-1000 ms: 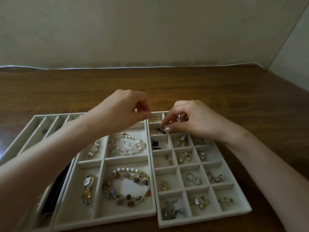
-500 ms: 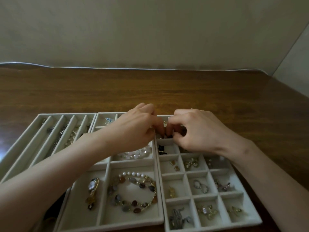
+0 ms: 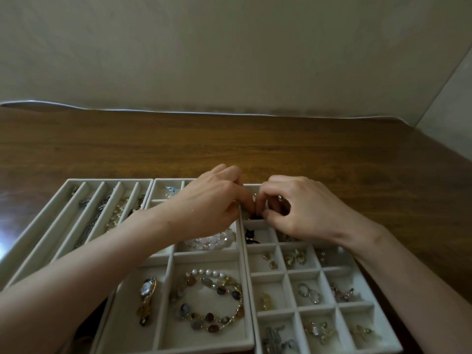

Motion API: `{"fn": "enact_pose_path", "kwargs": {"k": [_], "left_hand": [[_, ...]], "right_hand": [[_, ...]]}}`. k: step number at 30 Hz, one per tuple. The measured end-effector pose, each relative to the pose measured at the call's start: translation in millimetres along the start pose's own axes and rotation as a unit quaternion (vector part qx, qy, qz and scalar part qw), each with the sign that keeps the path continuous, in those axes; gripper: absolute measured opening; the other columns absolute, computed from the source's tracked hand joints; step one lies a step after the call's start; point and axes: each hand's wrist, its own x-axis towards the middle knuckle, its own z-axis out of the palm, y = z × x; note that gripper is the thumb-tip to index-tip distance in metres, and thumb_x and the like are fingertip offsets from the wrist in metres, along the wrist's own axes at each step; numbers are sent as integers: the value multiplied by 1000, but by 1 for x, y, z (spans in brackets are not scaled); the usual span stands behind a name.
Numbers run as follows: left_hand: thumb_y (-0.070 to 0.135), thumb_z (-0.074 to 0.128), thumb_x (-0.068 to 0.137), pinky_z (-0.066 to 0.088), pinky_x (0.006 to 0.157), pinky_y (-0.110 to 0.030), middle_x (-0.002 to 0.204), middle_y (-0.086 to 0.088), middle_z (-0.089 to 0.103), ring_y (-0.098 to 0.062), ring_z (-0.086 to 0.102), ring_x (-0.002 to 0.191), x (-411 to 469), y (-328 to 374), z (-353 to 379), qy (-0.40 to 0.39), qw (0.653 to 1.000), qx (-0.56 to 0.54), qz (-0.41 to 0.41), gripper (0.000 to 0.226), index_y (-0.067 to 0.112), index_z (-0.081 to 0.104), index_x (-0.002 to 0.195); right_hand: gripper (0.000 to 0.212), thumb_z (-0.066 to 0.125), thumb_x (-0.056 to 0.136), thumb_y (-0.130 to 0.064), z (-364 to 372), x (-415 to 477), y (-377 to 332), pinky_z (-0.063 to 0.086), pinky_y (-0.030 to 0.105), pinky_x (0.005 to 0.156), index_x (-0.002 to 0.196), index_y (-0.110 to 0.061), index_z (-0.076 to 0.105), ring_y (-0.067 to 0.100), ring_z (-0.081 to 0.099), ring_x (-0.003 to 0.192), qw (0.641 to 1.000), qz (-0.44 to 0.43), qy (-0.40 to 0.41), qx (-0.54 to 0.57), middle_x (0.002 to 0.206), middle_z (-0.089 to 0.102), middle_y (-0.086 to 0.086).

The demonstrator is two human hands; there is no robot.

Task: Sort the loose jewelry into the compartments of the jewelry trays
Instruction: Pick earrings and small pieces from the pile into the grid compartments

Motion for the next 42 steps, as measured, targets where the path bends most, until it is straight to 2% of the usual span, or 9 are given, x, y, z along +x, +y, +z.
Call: {"fn": "enact_pose_path", "kwargs": {"k": [4, 9, 13, 22, 25, 29, 33, 36, 42], "left_hand": [[13, 46, 91, 30, 67, -11, 81, 20, 28, -3, 29, 84, 0, 2, 0, -12, 1000, -6, -7, 34, 36, 63, 110], [13, 48, 90, 30, 67, -9, 83, 16, 32, -4, 31, 84, 0, 2, 1, -7, 1000, -13, -8, 30, 33, 65, 106], [11, 50, 88, 31, 68, -8, 86, 12, 35, -6, 33, 86, 0, 0, 2, -1, 1000, -24, -12, 29, 29, 66, 102], [10, 49, 88, 31, 67, -9, 82, 19, 33, -3, 33, 85, 0, 0, 2, -3, 999, -41, -23, 29, 31, 66, 99], [12, 51, 88, 30, 67, -10, 87, 14, 37, -1, 32, 85, 1, 0, 2, 3, 998, -49, -30, 26, 29, 66, 100], [14, 56, 86, 34, 72, -15, 87, 16, 47, -1, 42, 81, 3, 2, 2, 65, 993, -86, -47, 17, 23, 65, 98], [13, 62, 85, 40, 58, -9, 86, 11, 63, 5, 53, 67, 2, 7, -6, 82, 964, -241, -81, 10, 19, 62, 93], [7, 66, 81, 38, 53, -5, 82, 5, 67, 9, 53, 57, 1, 10, -11, 60, 929, -353, -97, 14, 12, 63, 95], [11, 72, 75, 46, 63, -10, 81, 2, 68, 3, 60, 68, 1, 10, -12, 80, 910, -395, -102, 15, 12, 66, 89]], "right_hand": [[7, 57, 88, -35, 2, 1, 2, 27, 17, 57, 94, -33, 60, 4, 47, 71, 1000, 18, 6, -19, 83, 48, -12], [11, 63, 85, -42, -1, 8, -1, 30, 21, 59, 91, -33, 66, 3, 44, 71, 999, 35, 5, -36, 81, 48, -15], [10, 64, 84, -38, -2, 13, -6, 35, 25, 68, 89, -30, 67, 8, 49, 78, 997, 24, 12, -72, 85, 53, -13], [2, 66, 84, -32, 0, 14, -5, 33, 21, 62, 83, -30, 66, 1, 45, 70, 999, 19, 9, -34, 75, 48, -17], [9, 69, 82, -30, 1, 15, -1, 32, 19, 59, 75, -32, 64, -1, 46, 67, 999, 38, -2, 9, 72, 51, -17], [5, 73, 78, -26, -6, 11, 6, 47, 25, 65, 75, -26, 69, 6, 56, 70, 991, 57, 5, 120, 76, 62, -8], [4, 71, 78, -23, -18, 4, 9, 43, 12, 57, 79, -19, 70, -3, 59, 63, 958, 78, 35, 273, 71, 66, -7], [3, 69, 79, -21, -20, 2, 10, 41, 6, 52, 77, -20, 70, -5, 58, 61, 941, 99, 39, 322, 68, 66, -11], [3, 70, 78, -21, -17, -1, 8, 40, 8, 48, 76, -19, 70, -4, 53, 54, 916, 120, 38, 381, 64, 64, -11]]}}
